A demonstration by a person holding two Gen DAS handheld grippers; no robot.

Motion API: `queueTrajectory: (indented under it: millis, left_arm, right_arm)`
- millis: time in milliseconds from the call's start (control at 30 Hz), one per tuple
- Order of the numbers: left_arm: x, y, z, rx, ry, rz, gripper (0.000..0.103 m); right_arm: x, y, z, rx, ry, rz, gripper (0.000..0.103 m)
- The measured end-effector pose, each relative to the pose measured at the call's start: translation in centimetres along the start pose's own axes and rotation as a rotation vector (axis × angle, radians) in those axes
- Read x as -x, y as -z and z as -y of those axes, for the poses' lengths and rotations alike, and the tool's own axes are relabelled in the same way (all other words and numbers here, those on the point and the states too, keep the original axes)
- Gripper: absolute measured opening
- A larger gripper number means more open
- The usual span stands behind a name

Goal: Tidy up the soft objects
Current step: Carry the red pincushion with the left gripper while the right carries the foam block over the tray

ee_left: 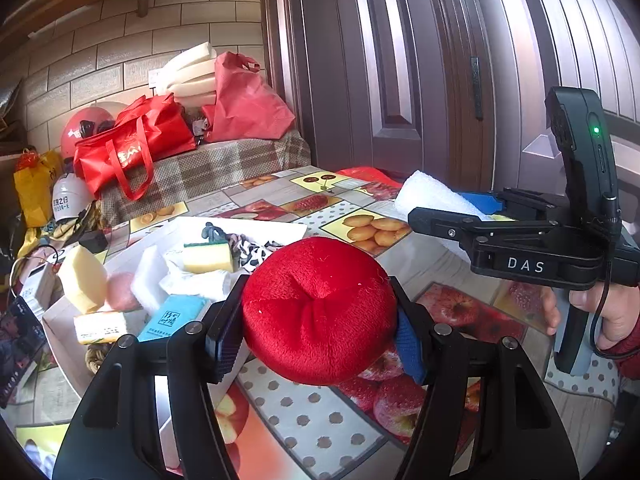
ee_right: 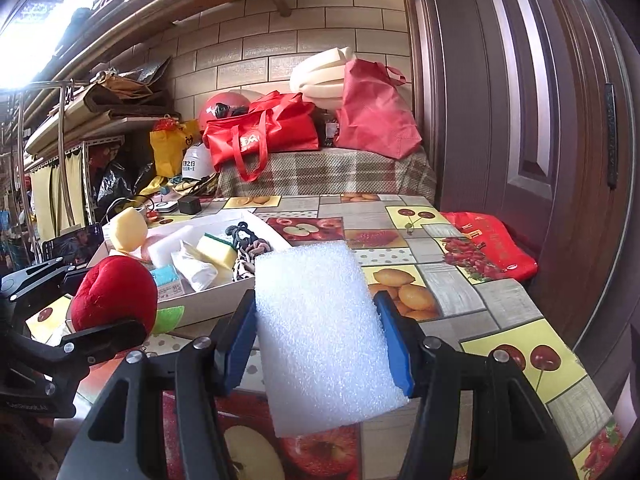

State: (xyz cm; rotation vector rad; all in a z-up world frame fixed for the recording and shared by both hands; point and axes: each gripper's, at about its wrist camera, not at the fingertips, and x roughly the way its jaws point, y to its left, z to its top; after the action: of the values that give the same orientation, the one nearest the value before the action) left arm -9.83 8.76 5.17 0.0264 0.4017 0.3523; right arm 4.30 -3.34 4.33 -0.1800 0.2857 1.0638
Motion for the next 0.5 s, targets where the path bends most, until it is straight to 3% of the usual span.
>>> queueTrajectory:
  millis: [500]
  left_arm:
    - [3.5, 2.6, -7.3, 0.125, -0.165, -0.020, 0.065]
  right_arm:
    - [-1.2, -0.3, -4.1, 0.044, -0.099, -0.012, 0.058]
